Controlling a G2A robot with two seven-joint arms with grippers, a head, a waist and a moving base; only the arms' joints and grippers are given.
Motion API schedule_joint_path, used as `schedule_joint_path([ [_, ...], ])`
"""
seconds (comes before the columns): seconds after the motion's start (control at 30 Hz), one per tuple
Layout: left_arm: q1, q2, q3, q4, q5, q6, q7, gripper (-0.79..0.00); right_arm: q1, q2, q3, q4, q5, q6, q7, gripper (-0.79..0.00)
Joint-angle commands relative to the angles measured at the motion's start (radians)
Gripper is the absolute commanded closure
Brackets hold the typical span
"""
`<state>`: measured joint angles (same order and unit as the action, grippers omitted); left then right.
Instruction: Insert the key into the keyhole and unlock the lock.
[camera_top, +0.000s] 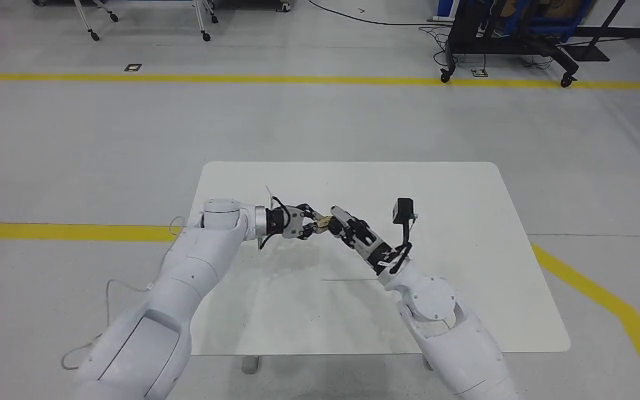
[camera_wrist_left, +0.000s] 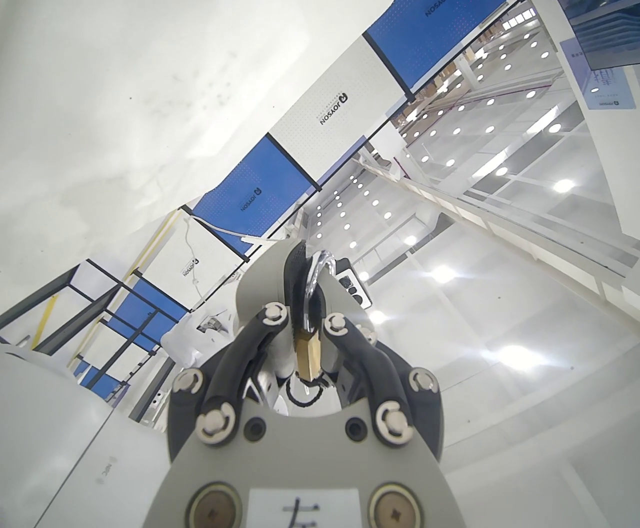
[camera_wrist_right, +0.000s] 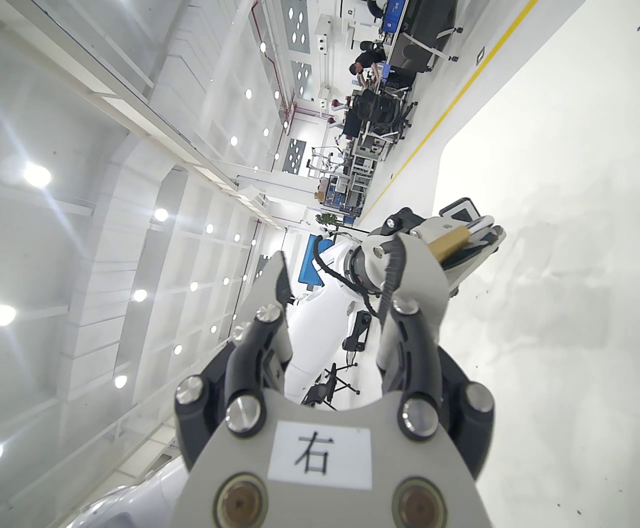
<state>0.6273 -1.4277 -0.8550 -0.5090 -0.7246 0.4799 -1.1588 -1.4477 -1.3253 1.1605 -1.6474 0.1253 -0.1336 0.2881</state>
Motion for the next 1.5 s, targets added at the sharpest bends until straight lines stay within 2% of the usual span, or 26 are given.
schedule_joint_path([
  [0.0, -0.002, -0.003, 0.002, 0.007, -0.001, -0.008, -0.005, 0.0, 0.006, -0.001, -0.003, 0.013, 0.0, 0.006, -0.003, 0.0],
  [0.17, -0.01, -0.007, 0.001, 0.021, 0.001, -0.021, -0.009, 0.0, 0.015, -0.003, -0.01, 0.029, -0.005, 0.019, -0.012, 0.0],
  [0.33, -0.013, -0.009, -0.003, 0.028, -0.002, -0.018, -0.01, 0.0, -0.02, 0.002, -0.004, -0.009, -0.041, -0.023, -0.013, 0.0],
  [0.57, -0.007, -0.012, -0.005, 0.018, 0.002, -0.022, -0.008, 0.0, 0.007, -0.003, -0.027, 0.019, -0.08, 0.057, -0.04, 0.0],
  [0.8, -0.004, -0.008, -0.014, 0.011, 0.011, -0.031, 0.007, 0.0, -0.022, 0.0, -0.021, -0.017, -0.086, 0.025, -0.044, 0.0],
  [0.97, -0.003, -0.007, -0.019, -0.002, 0.018, -0.035, 0.02, 0.0, 0.004, -0.003, -0.024, 0.018, -0.091, 0.072, -0.05, 0.0],
  [1.03, -0.002, -0.005, -0.025, -0.008, 0.021, -0.056, 0.042, 0.0, 0.008, -0.003, -0.025, 0.019, -0.103, 0.06, -0.056, 0.0],
  [1.07, -0.003, -0.004, -0.033, -0.014, 0.022, -0.087, 0.069, 0.0, 0.0, -0.002, -0.021, 0.007, -0.098, 0.034, -0.05, -0.151],
  [1.1, 0.0, -0.002, -0.036, -0.023, 0.034, -0.117, 0.099, 0.0, -0.012, 0.0, -0.012, -0.002, -0.096, 0.009, -0.044, -0.151],
  [1.13, 0.001, 0.001, -0.04, -0.038, 0.046, -0.147, 0.131, 0.0, -0.026, 0.003, -0.002, -0.015, -0.097, -0.012, -0.039, -0.785],
  [1.47, 0.072, 0.035, -0.101, -0.2, 0.128, -0.331, 0.303, 0.0, -0.03, 0.004, 0.0, -0.018, -0.098, -0.017, -0.037, -0.785],
])
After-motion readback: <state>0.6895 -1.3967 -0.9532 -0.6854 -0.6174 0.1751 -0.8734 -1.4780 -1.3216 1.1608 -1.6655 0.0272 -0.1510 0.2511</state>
